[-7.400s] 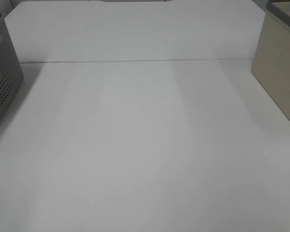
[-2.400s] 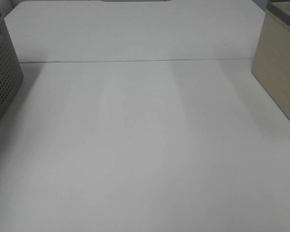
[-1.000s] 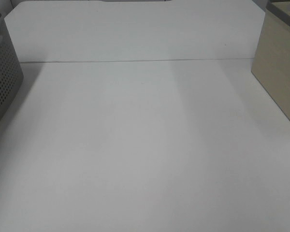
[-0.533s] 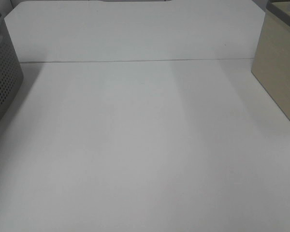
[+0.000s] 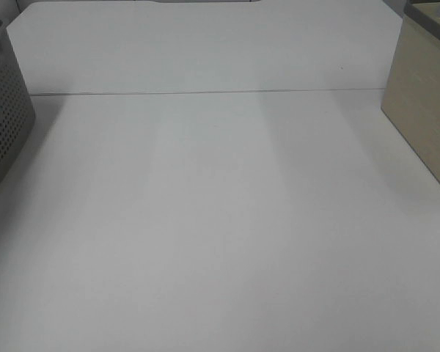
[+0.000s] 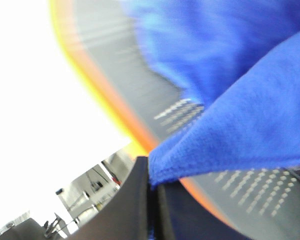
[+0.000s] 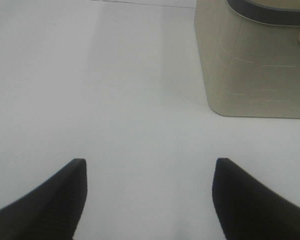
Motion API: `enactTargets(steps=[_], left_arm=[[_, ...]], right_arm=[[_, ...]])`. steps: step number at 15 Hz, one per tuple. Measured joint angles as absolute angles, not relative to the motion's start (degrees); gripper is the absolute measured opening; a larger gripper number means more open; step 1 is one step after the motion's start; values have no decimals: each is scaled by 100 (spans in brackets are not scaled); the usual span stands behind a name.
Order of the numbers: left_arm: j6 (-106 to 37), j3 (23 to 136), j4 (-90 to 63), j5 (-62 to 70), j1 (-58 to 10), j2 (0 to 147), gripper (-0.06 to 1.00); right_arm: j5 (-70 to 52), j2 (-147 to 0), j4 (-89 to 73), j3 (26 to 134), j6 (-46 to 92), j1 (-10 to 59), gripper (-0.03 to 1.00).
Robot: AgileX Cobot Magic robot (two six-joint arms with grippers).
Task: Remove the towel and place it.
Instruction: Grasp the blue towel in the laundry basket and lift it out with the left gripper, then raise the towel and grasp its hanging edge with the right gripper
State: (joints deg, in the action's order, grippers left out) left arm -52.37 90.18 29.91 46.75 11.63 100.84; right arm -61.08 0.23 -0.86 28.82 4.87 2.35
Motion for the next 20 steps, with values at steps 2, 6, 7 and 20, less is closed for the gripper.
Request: enactTargets(steps=[2, 6, 7, 20], left_arm=[[-5237, 9030, 2624, 4664, 1117, 9282, 0], [-5237, 9030, 2269, 4607, 819, 8256, 0], [-5237, 9030, 2223, 4469, 699, 8044, 0], [-5655, 9230, 2086, 3461, -2613, 7122, 0]], right_arm=[[-6108, 23, -86, 2882, 487, 235, 70], [-6108, 23, -86, 2882, 487, 235, 70], [-6108, 23, -86, 2882, 487, 235, 70], [-6108, 23, -86, 2882, 487, 235, 70]])
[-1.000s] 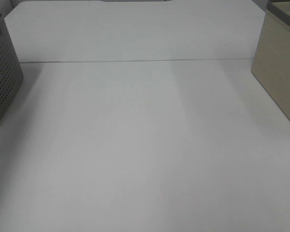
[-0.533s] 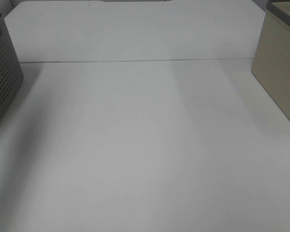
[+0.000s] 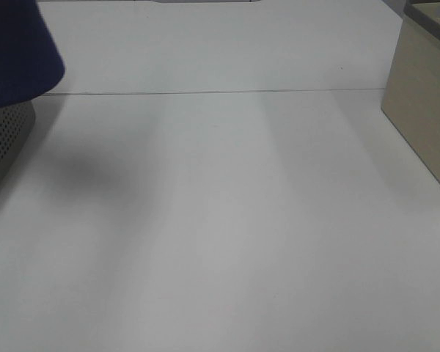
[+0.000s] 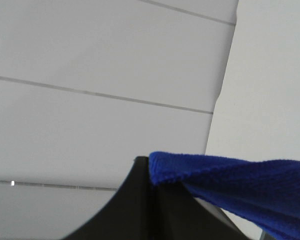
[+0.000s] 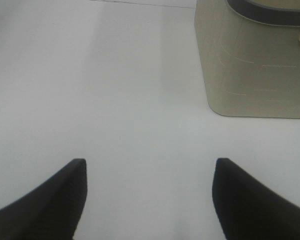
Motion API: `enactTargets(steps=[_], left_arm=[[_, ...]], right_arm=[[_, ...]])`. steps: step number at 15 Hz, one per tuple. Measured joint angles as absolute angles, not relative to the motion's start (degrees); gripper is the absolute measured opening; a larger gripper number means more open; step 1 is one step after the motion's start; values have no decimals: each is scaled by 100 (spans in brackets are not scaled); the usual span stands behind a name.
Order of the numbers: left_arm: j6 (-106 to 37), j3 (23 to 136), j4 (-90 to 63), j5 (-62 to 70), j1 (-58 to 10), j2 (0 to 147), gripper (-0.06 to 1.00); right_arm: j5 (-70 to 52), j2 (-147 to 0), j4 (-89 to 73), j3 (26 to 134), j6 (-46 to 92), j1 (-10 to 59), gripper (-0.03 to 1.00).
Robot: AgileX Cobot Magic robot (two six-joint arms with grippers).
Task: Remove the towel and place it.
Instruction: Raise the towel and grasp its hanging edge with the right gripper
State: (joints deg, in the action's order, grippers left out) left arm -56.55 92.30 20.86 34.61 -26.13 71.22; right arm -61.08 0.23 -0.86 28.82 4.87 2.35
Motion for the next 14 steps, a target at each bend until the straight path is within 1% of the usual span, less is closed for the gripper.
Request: enactTargets(steps=[2, 3, 5, 6, 7, 9, 12, 14], left_arm=[[-5793, 9230, 2086, 3461, -3174, 7156, 0], [-5798, 9230, 2086, 3466, -3312, 7179, 0], [-5821, 9230, 2086, 3524, -3741, 7368, 0], [-5856, 9230, 2086, 3541, -3890, 7500, 0], [-5964, 9230, 2091, 3558, -4108, 7683, 0], [-6005, 9230, 2120, 3558, -4314, 7844, 0], [-6022, 9230, 2114, 3535, -4429, 7935, 0], [-6028, 9230, 2017, 3375, -4429, 7941, 0]], right_arm=[[-6108, -74, -304, 2882, 493, 235, 70], [-6096, -172, -435, 2888, 533, 235, 70], [-5856, -745, -1215, 2968, 1134, 235, 70], [-5472, -1077, -1782, 2979, 1650, 235, 70], [-4887, -1616, -2842, 2991, 2613, 235, 70], [-4435, -2498, -4108, 2991, 4125, 235, 70], [-4452, -3804, -6360, 2991, 6738, 235, 70], [-4624, -4463, -7340, 2991, 7534, 235, 70]])
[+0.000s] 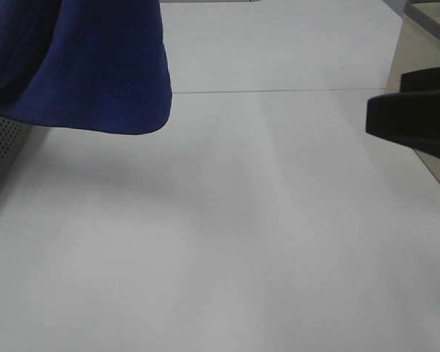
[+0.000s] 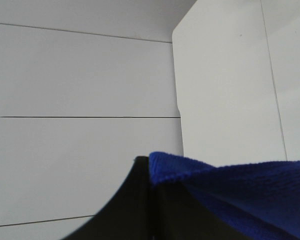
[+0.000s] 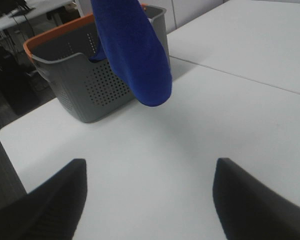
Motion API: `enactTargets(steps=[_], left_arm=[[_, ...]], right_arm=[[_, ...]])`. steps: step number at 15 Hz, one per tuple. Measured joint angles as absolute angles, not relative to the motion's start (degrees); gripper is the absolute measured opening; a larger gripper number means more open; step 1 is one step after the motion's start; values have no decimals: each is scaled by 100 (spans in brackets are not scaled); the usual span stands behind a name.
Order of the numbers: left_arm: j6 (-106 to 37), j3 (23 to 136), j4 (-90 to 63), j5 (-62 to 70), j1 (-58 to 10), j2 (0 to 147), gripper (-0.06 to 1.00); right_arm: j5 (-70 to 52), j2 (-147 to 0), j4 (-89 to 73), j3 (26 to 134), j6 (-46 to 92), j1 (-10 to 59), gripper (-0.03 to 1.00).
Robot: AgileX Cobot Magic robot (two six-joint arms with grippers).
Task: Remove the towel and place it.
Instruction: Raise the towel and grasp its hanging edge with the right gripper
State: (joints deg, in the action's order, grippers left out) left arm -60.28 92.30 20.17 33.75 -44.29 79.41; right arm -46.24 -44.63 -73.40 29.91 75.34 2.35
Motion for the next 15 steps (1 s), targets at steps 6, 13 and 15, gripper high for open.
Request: enactTargets(steps=[6, 13, 15], left_arm=[[-6028, 9230, 1501, 2871, -4429, 7970, 0], [-6028, 9230, 1226, 2859, -4429, 7998, 0], [-6028, 9230, 1146, 2859, -4429, 7998, 0]], right_arm=[[-5174, -6217, -9265, 2991, 9889, 241, 70], [-4836, -8382, -9929, 3764, 11516, 1736, 67], [-4085, -8686, -9918, 4165, 11654, 2223, 67]])
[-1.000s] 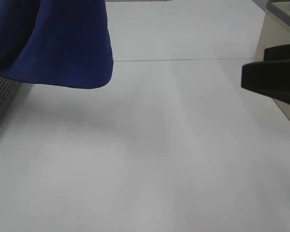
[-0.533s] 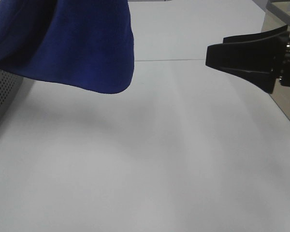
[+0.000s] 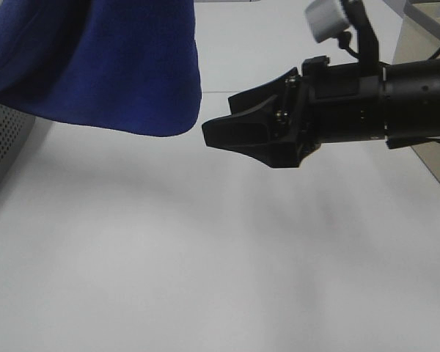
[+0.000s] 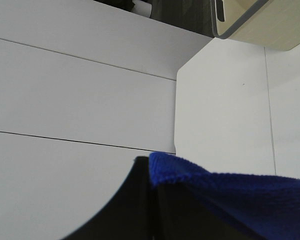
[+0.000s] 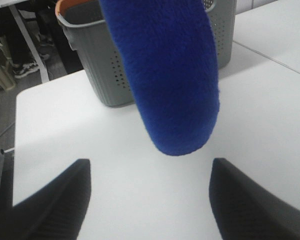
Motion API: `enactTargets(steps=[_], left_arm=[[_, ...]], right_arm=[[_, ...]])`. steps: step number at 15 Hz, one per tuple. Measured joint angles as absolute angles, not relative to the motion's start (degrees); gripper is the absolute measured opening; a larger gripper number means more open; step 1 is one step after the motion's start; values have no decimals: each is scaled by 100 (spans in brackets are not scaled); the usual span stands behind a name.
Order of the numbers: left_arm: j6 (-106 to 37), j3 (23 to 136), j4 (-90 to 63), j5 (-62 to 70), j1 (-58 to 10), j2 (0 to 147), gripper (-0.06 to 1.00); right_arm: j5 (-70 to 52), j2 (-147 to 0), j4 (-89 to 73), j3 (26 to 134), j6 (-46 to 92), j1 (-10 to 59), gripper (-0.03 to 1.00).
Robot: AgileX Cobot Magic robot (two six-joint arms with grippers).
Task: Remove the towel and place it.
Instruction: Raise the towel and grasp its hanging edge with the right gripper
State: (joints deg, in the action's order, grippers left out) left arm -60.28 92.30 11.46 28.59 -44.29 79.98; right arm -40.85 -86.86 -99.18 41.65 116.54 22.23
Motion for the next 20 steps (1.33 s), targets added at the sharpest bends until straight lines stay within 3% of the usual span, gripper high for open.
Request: enactTargets(steps=[3, 8, 12, 15, 18, 20], left_arm=[[-6033, 9230, 997, 2859, -4429, 7998, 0], [-6033, 9230, 963, 2859, -4429, 7998, 0], [-6033, 9230, 963, 2882, -4429, 7998, 0], [-6033, 9230, 963, 2911, -4429, 7998, 0], [-6028, 9230, 963, 2934, -4429, 7998, 0], [-5936, 9230, 963, 3111, -4429, 7998, 0]], right_arm=[[-3850, -9196, -9935, 4756, 11677, 2424, 67], [-4435, -9717, -9958, 5180, 11832, 2893, 65], [-4062, -9717, -9947, 5191, 11774, 3231, 40], [-4028, -9706, -9947, 5191, 11557, 3231, 32], [-3816, -9351, -9740, 5191, 10829, 3231, 2], [-3461, -9030, -9185, 5191, 9717, 3231, 2]])
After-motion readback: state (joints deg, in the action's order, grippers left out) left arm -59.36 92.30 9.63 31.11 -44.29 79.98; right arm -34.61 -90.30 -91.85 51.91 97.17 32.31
